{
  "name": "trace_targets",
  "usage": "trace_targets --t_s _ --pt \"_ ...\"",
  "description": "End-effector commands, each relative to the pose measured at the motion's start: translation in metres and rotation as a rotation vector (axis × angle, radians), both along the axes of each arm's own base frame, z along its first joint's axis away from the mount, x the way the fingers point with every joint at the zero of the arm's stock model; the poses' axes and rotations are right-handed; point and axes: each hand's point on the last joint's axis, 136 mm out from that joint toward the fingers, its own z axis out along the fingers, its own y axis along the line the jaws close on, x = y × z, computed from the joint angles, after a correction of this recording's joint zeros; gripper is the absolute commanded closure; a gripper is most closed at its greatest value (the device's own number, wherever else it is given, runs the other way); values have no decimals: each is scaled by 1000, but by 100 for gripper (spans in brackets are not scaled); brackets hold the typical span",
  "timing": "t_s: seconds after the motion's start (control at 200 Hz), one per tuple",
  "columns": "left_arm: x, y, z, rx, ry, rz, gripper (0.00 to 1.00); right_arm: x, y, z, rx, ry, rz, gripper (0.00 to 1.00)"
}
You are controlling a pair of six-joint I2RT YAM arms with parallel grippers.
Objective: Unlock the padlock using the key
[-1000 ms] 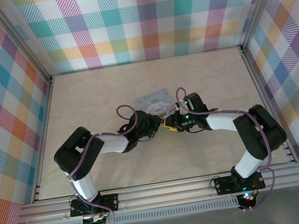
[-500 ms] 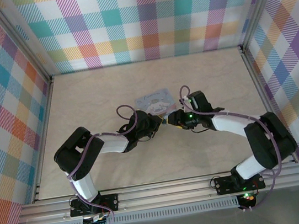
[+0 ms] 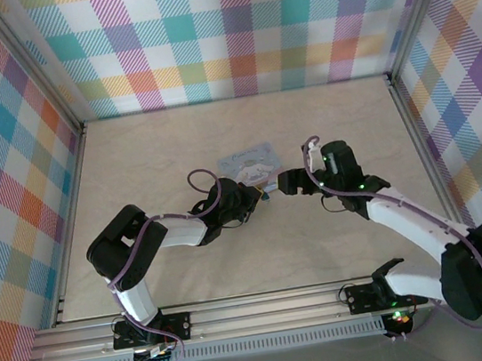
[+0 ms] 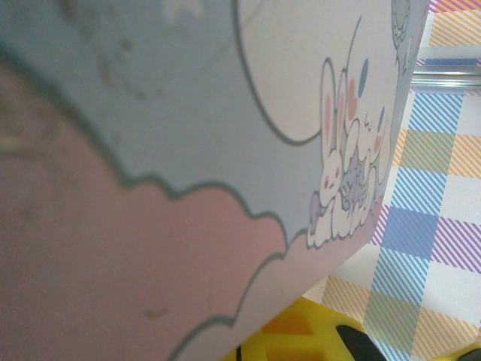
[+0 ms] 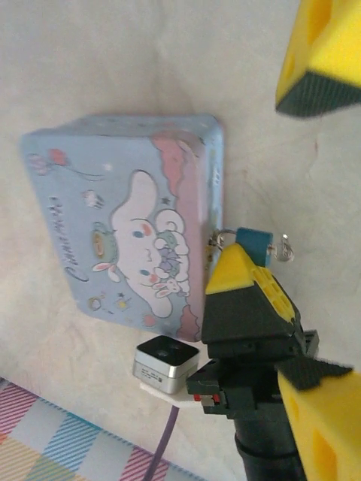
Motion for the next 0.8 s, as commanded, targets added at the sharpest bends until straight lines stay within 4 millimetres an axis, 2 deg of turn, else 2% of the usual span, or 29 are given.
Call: trace_targets --t_s 0.0,0.18,0.305,0.395,0.795 --pt "-23 1 -23 17 135 -13 97 8 -12 20 -115 -171 13 2" --pt "-24 1 -23 21 136 -15 96 9 -18 41 -196 -376 54 0" --pt "-24 1 -23 21 138 -14 96 9 -21 45 -229 -495 60 0" --pt "-23 1 -22 21 138 -14 96 2 -16 46 -271 -577 136 0" --pt "-23 3 -22 32 142 -9 96 -21 -4 20 -497 -708 420 0"
